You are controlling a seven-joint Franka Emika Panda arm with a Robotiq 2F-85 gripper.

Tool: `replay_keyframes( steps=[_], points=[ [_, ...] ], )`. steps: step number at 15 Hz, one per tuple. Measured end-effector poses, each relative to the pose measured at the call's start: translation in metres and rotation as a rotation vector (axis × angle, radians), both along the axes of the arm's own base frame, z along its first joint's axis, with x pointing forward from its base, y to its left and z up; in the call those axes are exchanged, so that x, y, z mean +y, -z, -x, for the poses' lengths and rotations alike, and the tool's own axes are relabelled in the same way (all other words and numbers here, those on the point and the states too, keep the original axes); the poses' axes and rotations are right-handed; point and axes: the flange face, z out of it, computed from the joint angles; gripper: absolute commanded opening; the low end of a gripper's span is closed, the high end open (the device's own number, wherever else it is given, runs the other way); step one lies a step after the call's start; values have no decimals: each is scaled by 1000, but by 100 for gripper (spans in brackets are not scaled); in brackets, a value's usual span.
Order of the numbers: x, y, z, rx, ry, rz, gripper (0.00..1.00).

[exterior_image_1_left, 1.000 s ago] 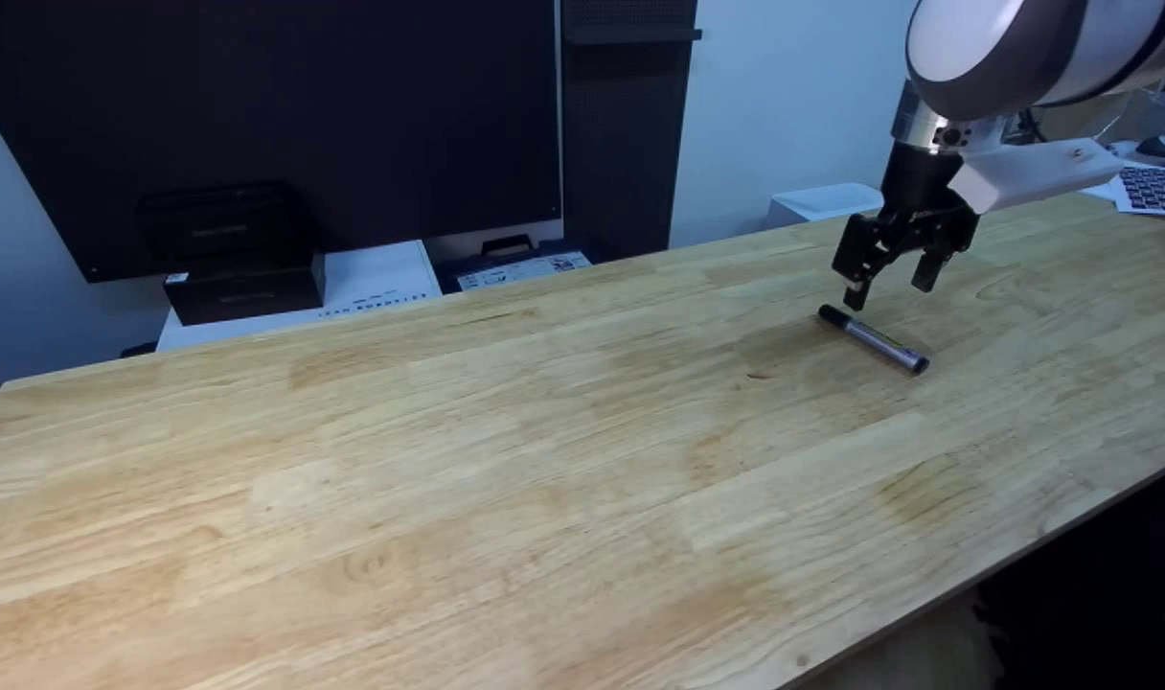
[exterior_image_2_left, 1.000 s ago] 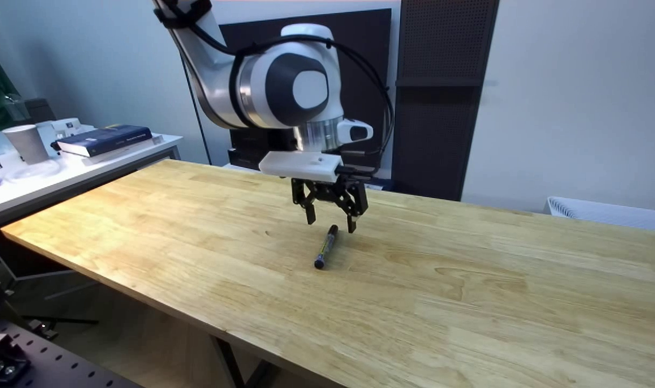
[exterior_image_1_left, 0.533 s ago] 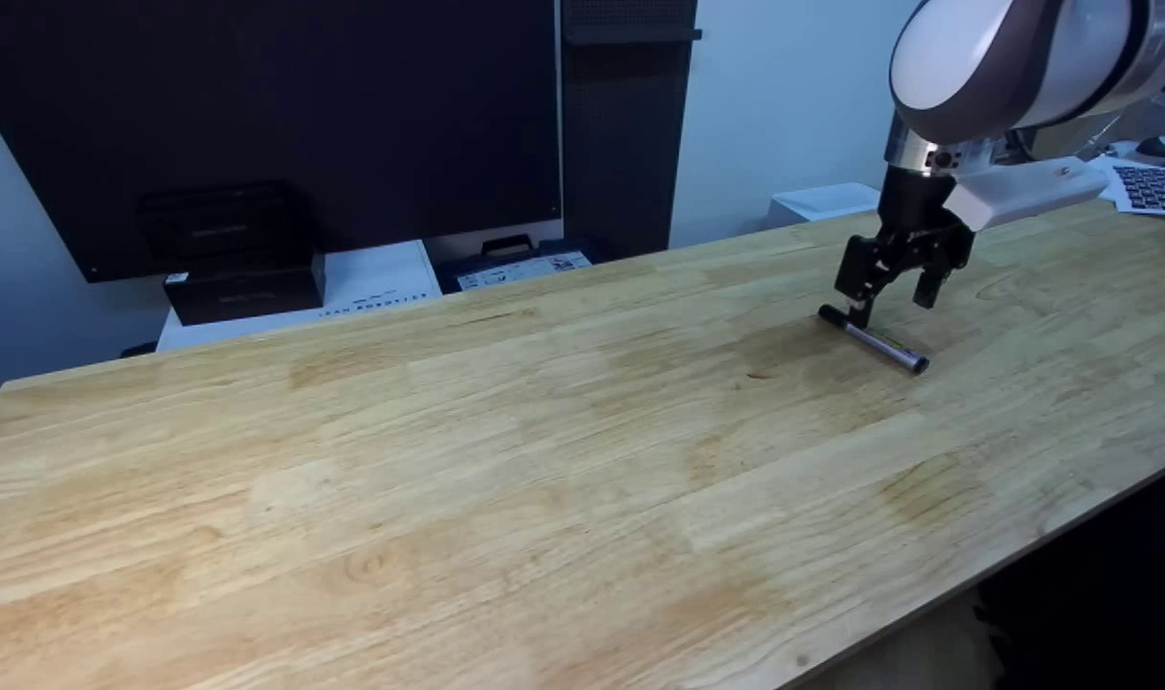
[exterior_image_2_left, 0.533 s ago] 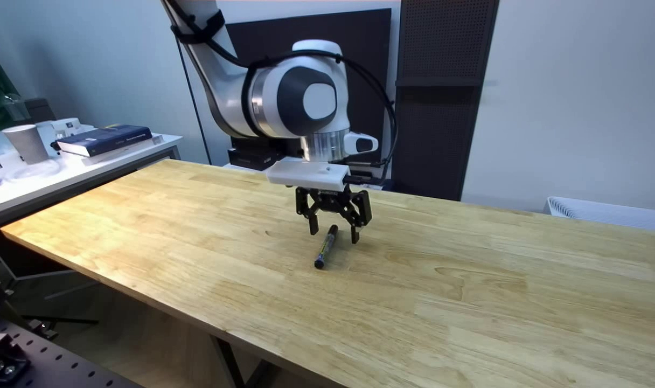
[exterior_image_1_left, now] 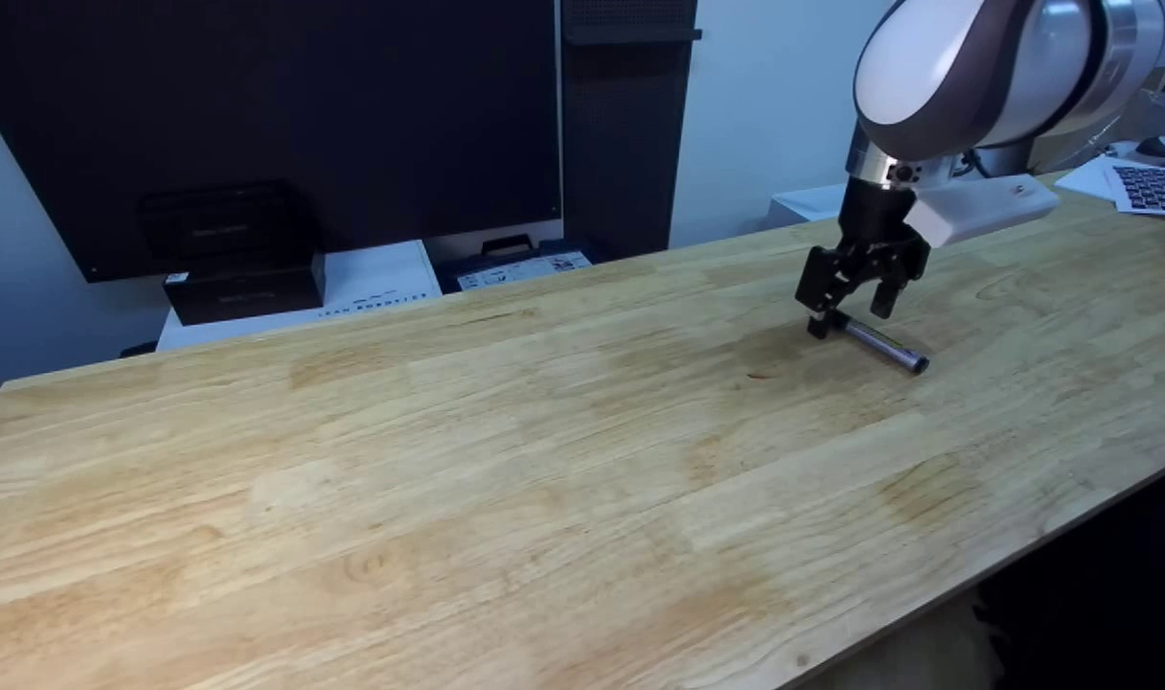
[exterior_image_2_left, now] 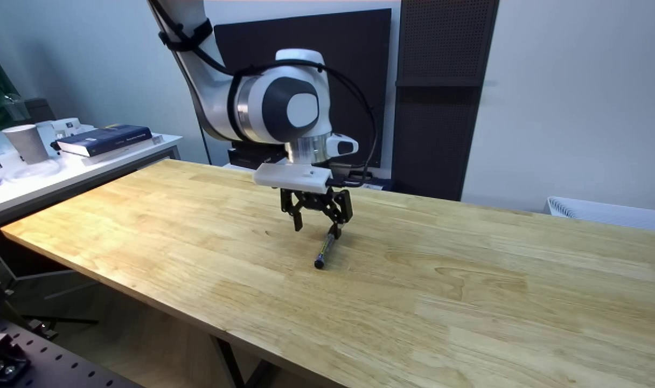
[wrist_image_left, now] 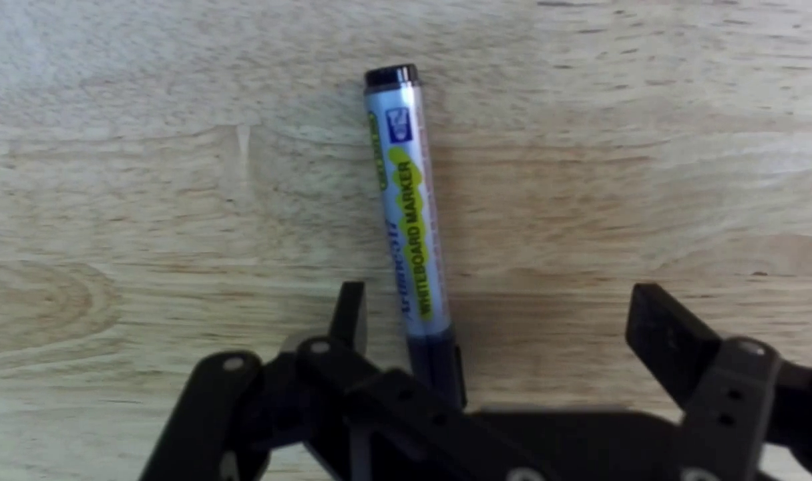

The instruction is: Move the marker from right to left.

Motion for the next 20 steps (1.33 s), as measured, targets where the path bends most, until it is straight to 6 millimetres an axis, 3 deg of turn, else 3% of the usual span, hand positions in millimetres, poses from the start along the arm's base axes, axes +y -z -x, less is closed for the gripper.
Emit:
replay_keyframes(
  steps=[2,11,12,20],
  points=[
    [4,3,0,1,-2,-14,68],
    [-25,6,8,1,32,-31,5],
    [-28,6,8,1,33,-31,1],
    [-26,-1,6,2,19,-31,5]
  ],
)
